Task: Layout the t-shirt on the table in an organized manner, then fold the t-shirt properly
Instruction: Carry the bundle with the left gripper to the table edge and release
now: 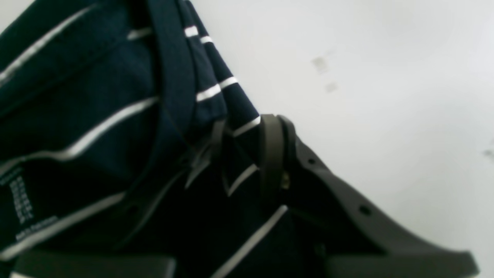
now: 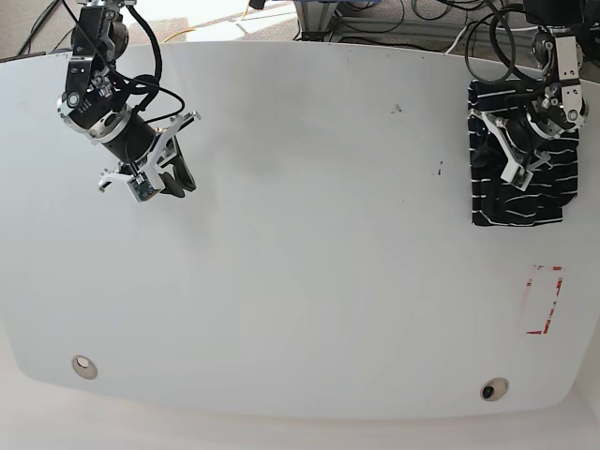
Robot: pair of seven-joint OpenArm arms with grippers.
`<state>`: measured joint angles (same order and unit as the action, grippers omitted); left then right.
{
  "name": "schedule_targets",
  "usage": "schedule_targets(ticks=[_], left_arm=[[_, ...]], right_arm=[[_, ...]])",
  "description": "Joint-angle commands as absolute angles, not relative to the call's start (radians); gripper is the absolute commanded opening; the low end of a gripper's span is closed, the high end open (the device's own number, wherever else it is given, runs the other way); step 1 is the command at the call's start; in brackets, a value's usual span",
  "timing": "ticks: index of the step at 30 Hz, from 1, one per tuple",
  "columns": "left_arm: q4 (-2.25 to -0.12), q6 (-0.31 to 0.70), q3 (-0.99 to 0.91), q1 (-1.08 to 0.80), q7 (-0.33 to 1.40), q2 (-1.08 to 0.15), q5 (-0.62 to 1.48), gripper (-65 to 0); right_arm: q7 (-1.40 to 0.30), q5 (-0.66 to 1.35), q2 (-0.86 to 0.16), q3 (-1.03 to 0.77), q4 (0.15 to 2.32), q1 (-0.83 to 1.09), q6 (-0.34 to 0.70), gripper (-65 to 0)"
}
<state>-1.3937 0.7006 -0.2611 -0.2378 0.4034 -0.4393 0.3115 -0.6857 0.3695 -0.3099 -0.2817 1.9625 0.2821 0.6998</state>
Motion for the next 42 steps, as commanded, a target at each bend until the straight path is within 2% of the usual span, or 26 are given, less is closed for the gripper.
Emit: schedule_targets(ticks=[1,10,22,26,36,42], left_arm=[[-1.382,0.698,-0.297,-0.232,0.417,-0.476,0.298,-53.9],[-1.429,0.698,-0.306,-0.197,0.438,-0.506,0.302,-53.9],[-1.753,0.698,-0.348,-0.259,0.780,-0.409,0.343,-53.9],[-1.811,0.698,-0.404,-0.308,0.828,-0.354,0.344,-53.9],[-1.753,0.698,-0.450,-0.374,0.851,-0.335,0.337,-53.9],[-1.613,0.698,-0.496,-0.357,0.846,-0.374,0.338,-53.9]], right_arm=[[-0.657,0.383,-0.323,-0.288,1.988,0.275,0.698,-55.3],[-0.657,0.383,-0.323,-0.288,1.997,0.277,0.698,-55.3],[-0.657,0.383,-0.323,-0.289,2.005,0.278,0.698,-55.3],[-0.657,0.383,-0.323,-0.291,2.005,0.275,0.698,-55.3],[-0.657,0.383,-0.323,-0.292,2.009,0.278,0.698,-55.3],[-0.657,0.383,-0.323,-0.292,2.009,0.278,0.698,-55.3]])
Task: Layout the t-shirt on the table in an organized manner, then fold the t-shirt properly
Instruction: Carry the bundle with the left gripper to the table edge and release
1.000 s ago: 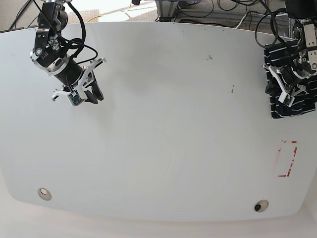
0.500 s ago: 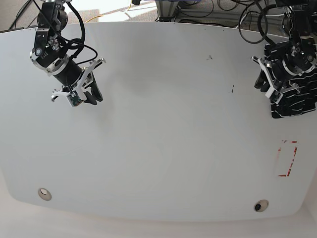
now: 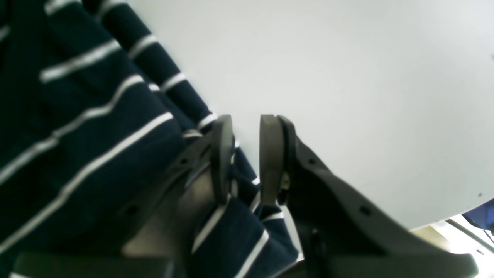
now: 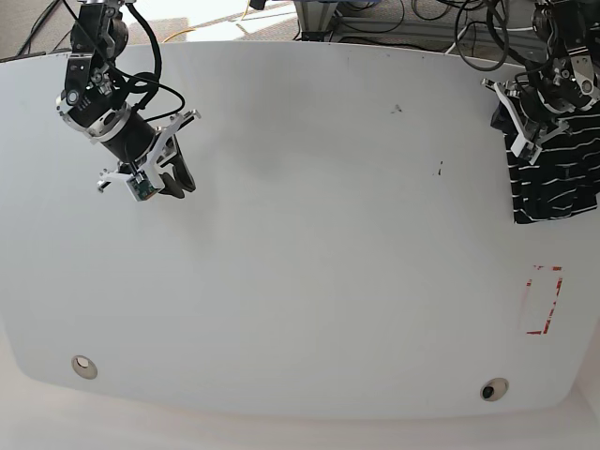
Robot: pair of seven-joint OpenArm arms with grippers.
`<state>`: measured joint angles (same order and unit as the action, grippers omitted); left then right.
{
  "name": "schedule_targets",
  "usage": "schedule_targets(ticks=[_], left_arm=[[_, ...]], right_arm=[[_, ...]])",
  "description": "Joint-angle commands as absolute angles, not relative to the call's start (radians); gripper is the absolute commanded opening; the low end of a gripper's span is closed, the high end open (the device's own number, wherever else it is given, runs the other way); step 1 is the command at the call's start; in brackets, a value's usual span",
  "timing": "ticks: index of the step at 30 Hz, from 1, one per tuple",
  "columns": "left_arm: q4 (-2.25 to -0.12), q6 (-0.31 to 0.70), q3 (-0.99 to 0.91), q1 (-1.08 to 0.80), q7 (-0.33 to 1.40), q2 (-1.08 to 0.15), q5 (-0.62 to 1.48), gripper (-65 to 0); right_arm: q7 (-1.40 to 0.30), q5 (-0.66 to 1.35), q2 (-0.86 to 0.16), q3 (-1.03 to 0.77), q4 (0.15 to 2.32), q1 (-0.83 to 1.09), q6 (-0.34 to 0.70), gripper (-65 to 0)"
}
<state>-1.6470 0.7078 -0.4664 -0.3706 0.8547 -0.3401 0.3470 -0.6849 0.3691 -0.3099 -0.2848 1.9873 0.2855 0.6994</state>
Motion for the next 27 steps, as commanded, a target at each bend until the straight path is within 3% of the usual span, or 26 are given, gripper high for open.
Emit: schedule_targets(ticks=[1,7,13,27], left_arm=[[-1.581,0.698,-0.506,-0.338,0.837,-0.378,0.338,-53.9],[-1.425,0.698,-0.524,-0.294,0.771,-0.458,0.338,-53.9],[-1.402,0.698,-0.522,-0.294,0.742,-0.493,0.343,-53.9],[-1.715,0.698,-0.559,-0.315,0.837,-0.432,0.340,-53.9]], right_arm=[[-0.656,0.383,-0.323,-0.292,2.009,0.278,0.698,-55.3],[-0.657,0.383,-0.323,-0.292,2.008,0.274,0.698,-55.3],[-0.657,0.383,-0.323,-0.292,2.008,0.278,0.698,-55.3],[-0.656,0.383,-0.320,-0.286,2.008,0.277,0.698,-55.3]])
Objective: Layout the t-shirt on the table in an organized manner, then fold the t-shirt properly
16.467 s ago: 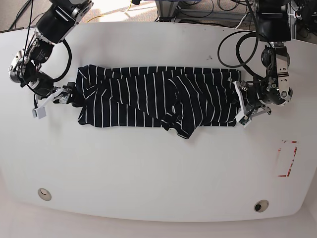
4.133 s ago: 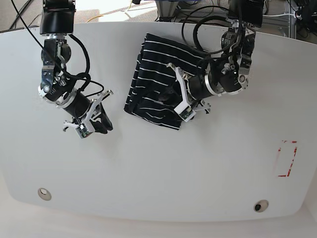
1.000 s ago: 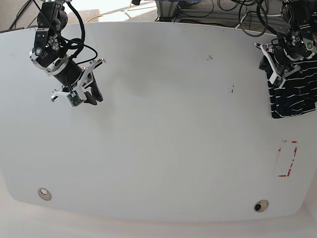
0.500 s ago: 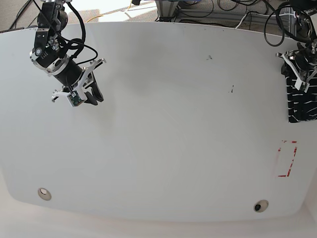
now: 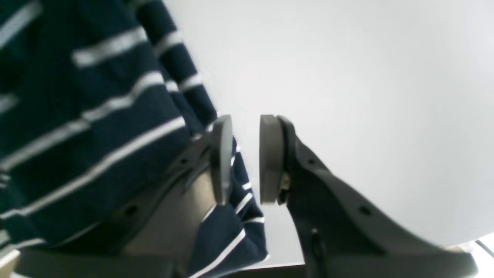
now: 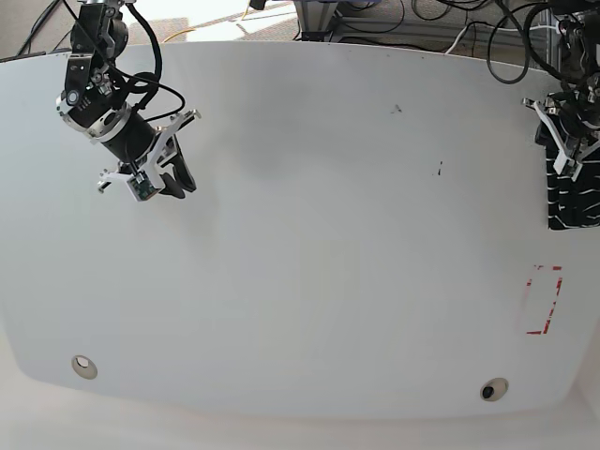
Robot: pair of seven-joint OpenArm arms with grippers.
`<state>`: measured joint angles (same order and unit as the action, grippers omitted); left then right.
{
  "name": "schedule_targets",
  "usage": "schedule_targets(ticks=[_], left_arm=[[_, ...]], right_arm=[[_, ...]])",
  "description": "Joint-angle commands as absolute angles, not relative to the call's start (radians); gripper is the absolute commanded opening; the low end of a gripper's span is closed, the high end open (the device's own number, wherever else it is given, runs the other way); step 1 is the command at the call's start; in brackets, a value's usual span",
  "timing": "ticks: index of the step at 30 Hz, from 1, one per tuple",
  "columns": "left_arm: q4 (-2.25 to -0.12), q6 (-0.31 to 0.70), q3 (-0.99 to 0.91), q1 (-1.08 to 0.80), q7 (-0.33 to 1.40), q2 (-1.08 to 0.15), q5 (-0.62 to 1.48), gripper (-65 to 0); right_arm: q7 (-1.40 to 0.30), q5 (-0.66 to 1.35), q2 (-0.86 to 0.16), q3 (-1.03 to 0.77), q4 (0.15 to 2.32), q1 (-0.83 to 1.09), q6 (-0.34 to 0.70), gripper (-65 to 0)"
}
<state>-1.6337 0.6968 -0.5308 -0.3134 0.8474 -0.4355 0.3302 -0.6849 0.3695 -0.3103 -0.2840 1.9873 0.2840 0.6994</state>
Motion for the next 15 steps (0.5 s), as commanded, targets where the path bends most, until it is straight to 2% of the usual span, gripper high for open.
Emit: schedule_targets(ticks=[1,5,10,15], left_arm=[[-1.736,0.698,-0.567,-0.317,0.837,-0.421,0.338,-53.9],[-1.831,0.698,-0.590,-0.309,0.835,-0.351,0.337,-53.9],[-1.867,0.698,-0.572,-0.246,0.776,-0.280,0.254,-53.9],[-1.871,0.698,-0.541,-0.209,0.638,-0.173,0.119,-53.9]], right_arm=[[-0.654,0.381,-0.315,-0.285,2.008,0.277,0.698,-55.3],[-0.638,0.338,-0.257,-0.262,2.008,0.265,0.698,-55.3],[-0.570,0.157,-0.150,-0.257,1.983,0.228,0.698,-55.0],[-0.409,-0.030,-0.064,-0.259,1.900,0.206,0.698,-55.3]])
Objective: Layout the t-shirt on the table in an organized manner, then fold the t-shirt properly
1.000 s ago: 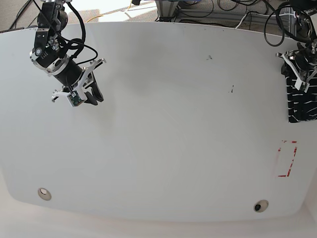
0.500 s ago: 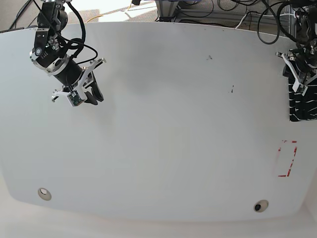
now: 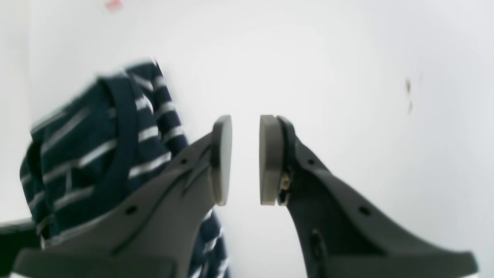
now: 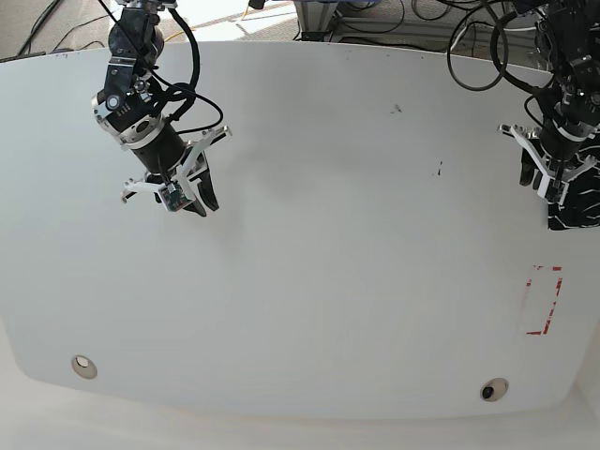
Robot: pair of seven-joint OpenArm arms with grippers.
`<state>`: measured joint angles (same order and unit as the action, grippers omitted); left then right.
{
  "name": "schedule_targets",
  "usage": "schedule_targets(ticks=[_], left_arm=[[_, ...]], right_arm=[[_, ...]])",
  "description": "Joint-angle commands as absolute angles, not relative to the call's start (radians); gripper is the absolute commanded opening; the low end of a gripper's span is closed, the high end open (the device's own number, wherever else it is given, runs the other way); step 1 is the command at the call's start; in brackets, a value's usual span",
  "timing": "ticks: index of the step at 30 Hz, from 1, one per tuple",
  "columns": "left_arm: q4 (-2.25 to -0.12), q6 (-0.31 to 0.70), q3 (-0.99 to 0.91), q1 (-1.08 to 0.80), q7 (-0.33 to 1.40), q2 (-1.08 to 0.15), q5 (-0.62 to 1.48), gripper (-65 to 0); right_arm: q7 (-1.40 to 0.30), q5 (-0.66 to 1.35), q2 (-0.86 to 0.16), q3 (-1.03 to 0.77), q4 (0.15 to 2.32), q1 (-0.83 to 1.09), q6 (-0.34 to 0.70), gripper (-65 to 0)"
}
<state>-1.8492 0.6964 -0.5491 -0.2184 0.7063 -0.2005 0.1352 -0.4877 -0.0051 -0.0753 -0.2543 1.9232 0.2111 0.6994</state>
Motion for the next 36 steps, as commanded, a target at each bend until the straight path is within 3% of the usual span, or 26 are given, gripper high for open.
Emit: schedule_targets(ticks=[1,9,17,27,36], left_arm=[[-1.871,0.698,-0.533,-0.206,0.593,-0.150,0.094,-53.9],[-1.868,0.698,-0.526,-0.265,0.338,-0.074,0.050,-53.9],[-1.870,0.698,-0.493,-0.372,0.186,-0.067,0.051,-54.0],[-1.914,0.698,-0.490,-0.570,0.111,-0.001,0.050,-54.0],[-1.923,0.698,-0.535,-0.792,0.113,0.027,0.056,-54.0]], right_arm=[[-0.354,-0.059,-0.056,-0.259,1.874,0.206,0.698,-55.3],[-0.050,-0.111,-0.056,-0.266,1.710,0.269,0.691,-55.3],[0.183,-0.105,-0.110,-0.265,1.650,0.420,0.504,-55.3],[0.280,-0.102,-0.122,-0.303,1.690,0.653,0.472,-55.3],[0.283,0.067,-0.163,-0.308,1.770,0.900,0.473,-55.5]])
